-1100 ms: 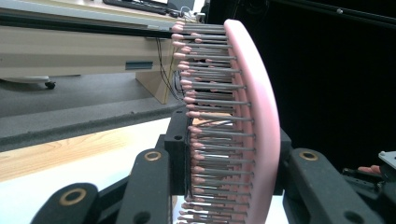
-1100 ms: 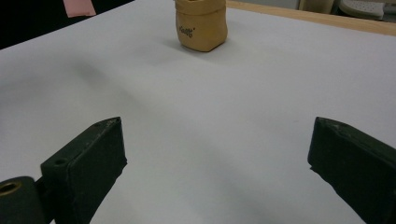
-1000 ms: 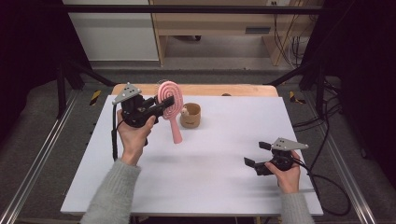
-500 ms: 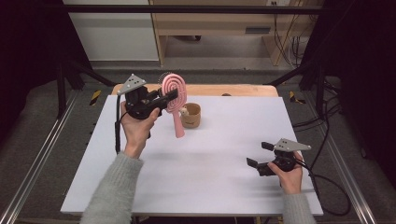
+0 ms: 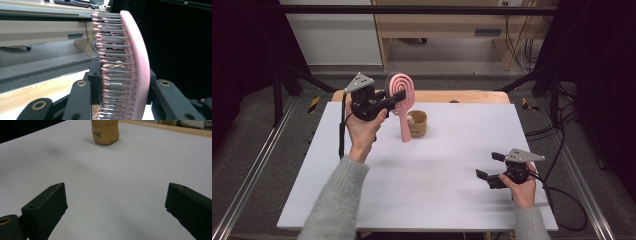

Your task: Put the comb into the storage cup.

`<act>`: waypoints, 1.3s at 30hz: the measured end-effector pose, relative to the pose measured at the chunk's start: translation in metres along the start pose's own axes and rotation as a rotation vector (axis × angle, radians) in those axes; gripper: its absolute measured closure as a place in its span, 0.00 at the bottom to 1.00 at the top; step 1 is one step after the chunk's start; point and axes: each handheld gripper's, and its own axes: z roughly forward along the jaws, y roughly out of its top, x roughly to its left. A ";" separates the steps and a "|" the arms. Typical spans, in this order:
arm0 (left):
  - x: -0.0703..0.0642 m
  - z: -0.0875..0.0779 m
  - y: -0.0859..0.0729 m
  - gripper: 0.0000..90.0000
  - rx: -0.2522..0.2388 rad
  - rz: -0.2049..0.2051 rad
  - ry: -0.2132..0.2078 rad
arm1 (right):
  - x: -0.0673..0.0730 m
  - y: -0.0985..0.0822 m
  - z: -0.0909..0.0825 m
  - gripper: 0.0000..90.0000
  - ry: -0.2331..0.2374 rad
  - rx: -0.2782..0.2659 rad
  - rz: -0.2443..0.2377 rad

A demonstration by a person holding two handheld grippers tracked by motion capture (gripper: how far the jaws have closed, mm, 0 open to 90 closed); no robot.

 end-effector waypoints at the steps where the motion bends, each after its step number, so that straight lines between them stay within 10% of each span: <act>1: 0.000 0.002 0.000 0.70 0.000 -0.002 0.001 | 0.000 0.000 0.000 0.05 -0.002 -0.001 -0.001; 39: 0.015 0.046 0.022 0.70 0.011 -0.016 0.035 | 0.000 -0.001 0.001 0.05 0.008 0.014 -0.005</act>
